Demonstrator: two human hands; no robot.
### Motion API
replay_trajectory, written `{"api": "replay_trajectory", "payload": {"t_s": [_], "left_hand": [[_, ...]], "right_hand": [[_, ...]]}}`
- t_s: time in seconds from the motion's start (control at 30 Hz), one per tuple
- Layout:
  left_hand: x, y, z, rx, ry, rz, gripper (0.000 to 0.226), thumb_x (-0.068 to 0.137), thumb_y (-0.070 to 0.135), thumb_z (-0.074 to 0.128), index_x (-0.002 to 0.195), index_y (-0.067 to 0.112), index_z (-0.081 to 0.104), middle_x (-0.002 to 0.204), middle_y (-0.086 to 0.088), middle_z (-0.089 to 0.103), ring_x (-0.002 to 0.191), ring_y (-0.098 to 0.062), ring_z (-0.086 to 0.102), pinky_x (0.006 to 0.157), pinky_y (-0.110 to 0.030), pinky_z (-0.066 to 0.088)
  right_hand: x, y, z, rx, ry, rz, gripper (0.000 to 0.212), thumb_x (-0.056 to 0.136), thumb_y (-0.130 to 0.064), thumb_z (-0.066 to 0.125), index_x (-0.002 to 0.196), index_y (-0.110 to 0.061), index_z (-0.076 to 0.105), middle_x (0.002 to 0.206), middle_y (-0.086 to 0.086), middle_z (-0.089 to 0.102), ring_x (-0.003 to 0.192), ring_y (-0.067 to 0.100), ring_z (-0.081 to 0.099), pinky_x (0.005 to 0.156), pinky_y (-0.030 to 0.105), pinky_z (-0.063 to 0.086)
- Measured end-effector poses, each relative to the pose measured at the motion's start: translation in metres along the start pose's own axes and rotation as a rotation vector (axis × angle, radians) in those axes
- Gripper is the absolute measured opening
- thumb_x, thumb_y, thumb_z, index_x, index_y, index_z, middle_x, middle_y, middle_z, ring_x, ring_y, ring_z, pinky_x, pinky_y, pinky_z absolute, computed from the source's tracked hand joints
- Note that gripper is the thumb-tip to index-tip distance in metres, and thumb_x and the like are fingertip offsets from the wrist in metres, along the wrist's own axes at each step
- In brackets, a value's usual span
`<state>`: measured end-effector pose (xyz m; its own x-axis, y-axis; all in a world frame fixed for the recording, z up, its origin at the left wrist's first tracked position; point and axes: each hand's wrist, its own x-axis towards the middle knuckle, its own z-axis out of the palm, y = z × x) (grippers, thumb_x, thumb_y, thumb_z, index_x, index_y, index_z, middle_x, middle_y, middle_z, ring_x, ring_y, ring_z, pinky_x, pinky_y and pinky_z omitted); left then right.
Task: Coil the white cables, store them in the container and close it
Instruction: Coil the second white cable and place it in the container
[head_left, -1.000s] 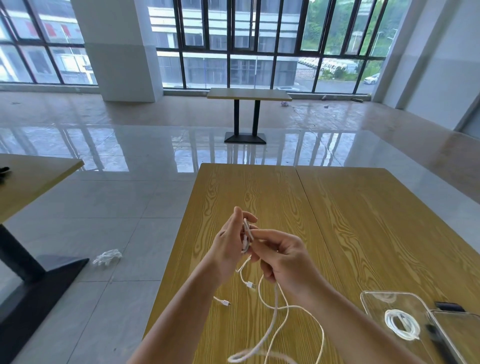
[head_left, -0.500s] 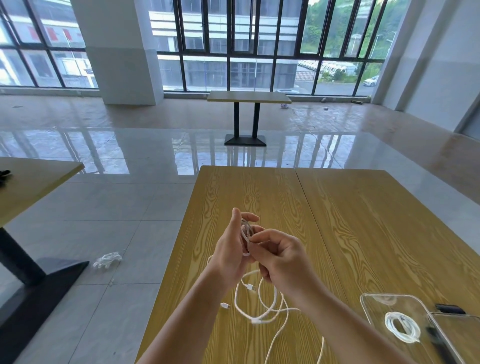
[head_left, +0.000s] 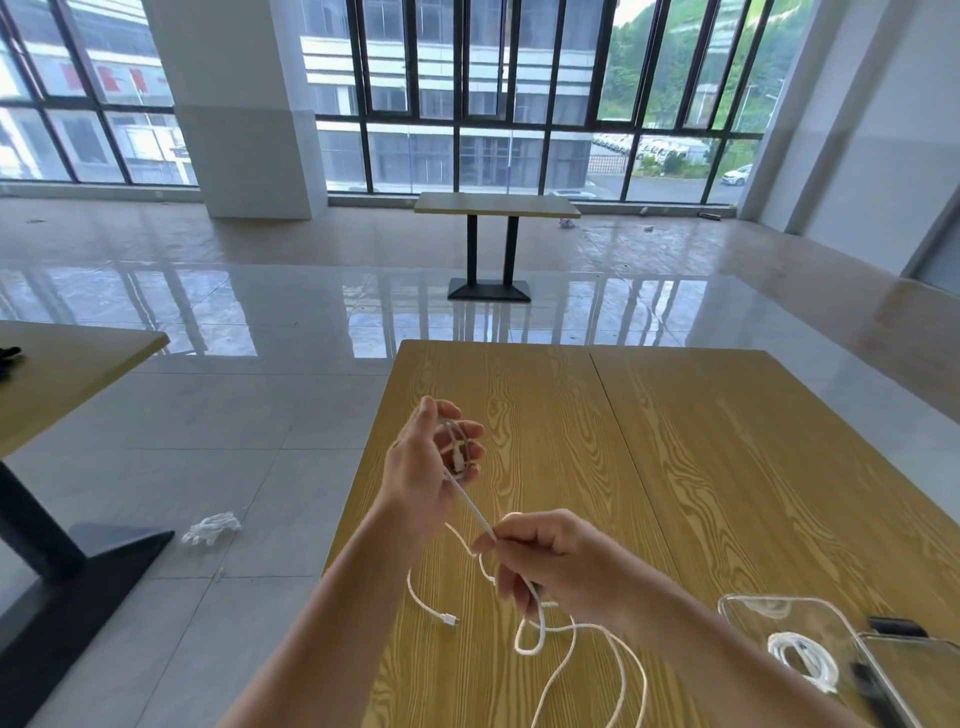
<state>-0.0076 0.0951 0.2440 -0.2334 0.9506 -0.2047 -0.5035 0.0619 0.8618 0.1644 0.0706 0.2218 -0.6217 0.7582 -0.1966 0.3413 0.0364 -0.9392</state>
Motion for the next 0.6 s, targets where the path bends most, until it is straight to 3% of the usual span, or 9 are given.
{"api": "replay_trajectory", "payload": {"t_s": [0.13, 0.27, 0.33, 0.37, 0.43, 0.5, 0.6], "left_hand": [[0.004, 0.024, -0.004, -0.075, -0.028, -0.033, 0.037, 0.103, 0.041, 0.04, 0.087, 0.014, 0.059, 0.076, -0.012, 0.069, 0.059, -0.021, 0.058, 0.05, -0.027, 0.042], [0.003, 0.04, -0.006, -0.009, -0.123, -0.062, 0.038, 0.102, 0.043, 0.04, 0.089, 0.015, 0.063, 0.079, -0.012, 0.069, 0.06, -0.019, 0.057, 0.048, -0.026, 0.042], [0.001, 0.043, -0.006, 0.065, -0.18, -0.069, 0.04, 0.102, 0.043, 0.04, 0.093, 0.015, 0.067, 0.081, -0.011, 0.07, 0.062, -0.018, 0.057, 0.048, -0.026, 0.043], [-0.001, 0.044, -0.006, 0.1, -0.211, -0.068, 0.04, 0.102, 0.043, 0.041, 0.096, 0.016, 0.07, 0.083, -0.011, 0.071, 0.063, -0.018, 0.057, 0.049, -0.026, 0.043], [-0.002, 0.045, -0.006, 0.169, -0.259, -0.064, 0.037, 0.101, 0.041, 0.044, 0.101, 0.018, 0.073, 0.087, -0.01, 0.071, 0.064, -0.016, 0.058, 0.054, -0.026, 0.045], [-0.003, 0.045, -0.008, 0.247, -0.292, -0.049, 0.033, 0.1, 0.039, 0.046, 0.105, 0.022, 0.074, 0.09, -0.008, 0.072, 0.066, -0.015, 0.06, 0.06, -0.027, 0.045], [-0.006, 0.044, -0.009, 0.336, -0.353, -0.02, 0.029, 0.1, 0.037, 0.048, 0.11, 0.025, 0.073, 0.094, -0.007, 0.072, 0.07, -0.014, 0.061, 0.064, -0.027, 0.045]], "right_hand": [[-0.002, -0.001, -0.008, -0.274, -0.24, 0.035, 0.028, 0.106, -0.015, 0.043, 0.125, -0.018, 0.064, 0.089, -0.008, 0.07, 0.077, 0.004, 0.066, 0.079, 0.02, 0.053], [0.002, 0.0, -0.015, -0.516, -0.314, 0.068, 0.026, 0.104, -0.02, 0.047, 0.117, -0.024, 0.069, 0.097, -0.014, 0.072, 0.092, -0.002, 0.066, 0.093, 0.023, 0.052], [0.006, -0.001, -0.017, -0.653, -0.285, 0.037, 0.022, 0.103, -0.025, 0.049, 0.106, -0.025, 0.071, 0.099, -0.013, 0.074, 0.089, 0.007, 0.069, 0.088, 0.03, 0.055], [0.008, -0.002, -0.019, -0.71, -0.257, 0.014, 0.022, 0.102, -0.026, 0.05, 0.102, -0.024, 0.072, 0.097, -0.012, 0.074, 0.078, 0.006, 0.068, 0.076, 0.028, 0.056], [0.012, -0.005, -0.021, -0.808, -0.185, -0.034, 0.02, 0.102, -0.026, 0.053, 0.097, -0.02, 0.072, 0.083, -0.014, 0.07, 0.058, -0.007, 0.059, 0.055, 0.011, 0.043], [0.015, -0.005, -0.025, -0.908, -0.116, -0.085, 0.02, 0.101, -0.025, 0.055, 0.088, -0.02, 0.07, 0.067, -0.016, 0.057, 0.052, -0.006, 0.054, 0.052, 0.01, 0.038], [0.021, 0.002, -0.031, -0.972, -0.018, -0.119, 0.022, 0.1, -0.025, 0.056, 0.082, -0.018, 0.068, 0.067, -0.009, 0.058, 0.056, 0.004, 0.052, 0.058, 0.014, 0.037]]}}
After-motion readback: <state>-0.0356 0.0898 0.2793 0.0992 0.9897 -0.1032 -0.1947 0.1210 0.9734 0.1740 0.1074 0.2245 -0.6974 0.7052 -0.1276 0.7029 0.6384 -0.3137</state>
